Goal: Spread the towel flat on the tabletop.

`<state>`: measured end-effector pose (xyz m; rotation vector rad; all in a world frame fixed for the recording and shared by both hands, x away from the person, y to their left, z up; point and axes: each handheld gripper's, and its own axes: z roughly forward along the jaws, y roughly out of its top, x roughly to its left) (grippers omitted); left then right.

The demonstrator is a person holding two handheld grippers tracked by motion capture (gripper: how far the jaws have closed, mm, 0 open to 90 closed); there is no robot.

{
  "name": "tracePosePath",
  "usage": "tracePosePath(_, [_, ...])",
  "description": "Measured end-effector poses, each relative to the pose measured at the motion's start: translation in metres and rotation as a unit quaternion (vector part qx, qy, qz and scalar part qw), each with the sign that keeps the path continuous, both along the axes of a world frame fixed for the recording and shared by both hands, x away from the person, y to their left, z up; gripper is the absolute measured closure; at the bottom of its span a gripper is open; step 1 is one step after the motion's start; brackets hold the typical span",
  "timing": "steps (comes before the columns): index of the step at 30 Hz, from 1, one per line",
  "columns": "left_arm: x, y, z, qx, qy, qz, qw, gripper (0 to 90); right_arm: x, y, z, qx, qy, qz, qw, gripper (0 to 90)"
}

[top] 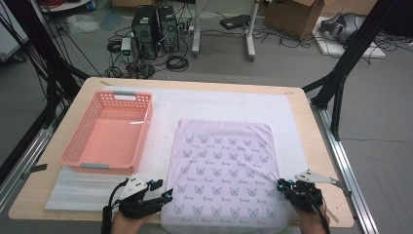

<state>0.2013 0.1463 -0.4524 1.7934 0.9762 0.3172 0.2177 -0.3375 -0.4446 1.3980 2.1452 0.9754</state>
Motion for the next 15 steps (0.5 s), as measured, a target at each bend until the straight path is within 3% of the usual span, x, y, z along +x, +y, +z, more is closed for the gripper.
tracePosePath(2, [0.002, 0.001, 0.001, -0.003, -0.003, 0.001, 1.0, 46.8, -0.004, -0.003, 0.002, -0.011, 0.002, -0.008, 0.9999, 85.6])
tracePosePath(5, [0.005, 0.002, 0.001, -0.004, -0.007, 0.0, 1.0, 45.7, -0.008, -0.005, 0.001, -0.021, -0.004, -0.007, 0.9998, 58.8])
tracePosePath(7, [0.007, 0.002, 0.003, -0.009, -0.009, 0.004, 0.9999, 43.3, -0.008, -0.011, 0.002, 0.011, -0.012, 0.002, 0.9999, 52.5])
tracePosePath(10, [0.008, 0.003, 0.007, -0.028, -0.019, 0.002, 0.9994, 41.1, -0.008, -0.015, 0.009, 0.022, -0.038, 0.001, 0.999, 49.5])
tracePosePath(15, [0.016, -0.003, 0.016, -0.043, -0.042, -0.016, 0.9981, 36.9, -0.005, -0.015, 0.017, 0.028, -0.058, 0.003, 0.9979, 45.8])
